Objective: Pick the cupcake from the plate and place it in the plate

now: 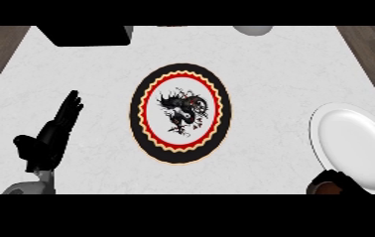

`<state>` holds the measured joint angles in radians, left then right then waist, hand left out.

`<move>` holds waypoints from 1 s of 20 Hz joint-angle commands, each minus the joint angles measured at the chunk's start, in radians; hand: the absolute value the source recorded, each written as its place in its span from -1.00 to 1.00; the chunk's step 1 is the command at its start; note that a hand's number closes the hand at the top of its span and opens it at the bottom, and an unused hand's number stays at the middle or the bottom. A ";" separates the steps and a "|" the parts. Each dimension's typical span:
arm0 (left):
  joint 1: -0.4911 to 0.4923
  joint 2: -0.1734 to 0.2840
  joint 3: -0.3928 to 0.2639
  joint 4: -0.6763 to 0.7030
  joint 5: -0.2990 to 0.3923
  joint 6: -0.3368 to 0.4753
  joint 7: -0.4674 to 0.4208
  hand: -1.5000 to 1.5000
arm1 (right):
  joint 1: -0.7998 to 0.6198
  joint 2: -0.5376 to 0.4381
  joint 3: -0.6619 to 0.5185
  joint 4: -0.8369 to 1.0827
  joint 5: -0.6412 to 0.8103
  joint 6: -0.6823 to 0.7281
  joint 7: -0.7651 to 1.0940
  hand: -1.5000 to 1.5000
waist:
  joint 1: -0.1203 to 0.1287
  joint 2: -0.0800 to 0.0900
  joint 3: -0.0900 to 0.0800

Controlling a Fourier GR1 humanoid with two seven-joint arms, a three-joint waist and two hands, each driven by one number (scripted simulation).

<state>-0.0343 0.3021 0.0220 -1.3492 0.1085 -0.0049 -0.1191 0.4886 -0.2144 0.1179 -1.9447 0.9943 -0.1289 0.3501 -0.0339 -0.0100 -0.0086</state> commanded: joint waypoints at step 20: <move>-0.048 -0.067 -0.022 0.018 -0.057 0.013 -0.001 0.00 | -0.147 0.212 0.622 -0.480 0.685 0.126 0.376 1.00 | 0.037 0.012 0.007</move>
<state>-0.0472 0.2635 0.0079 -1.3700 0.0736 -0.0088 -0.1068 0.5028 -0.0334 0.6641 -2.4554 1.6043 -0.0661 0.6085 -0.0011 -0.0009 -0.0017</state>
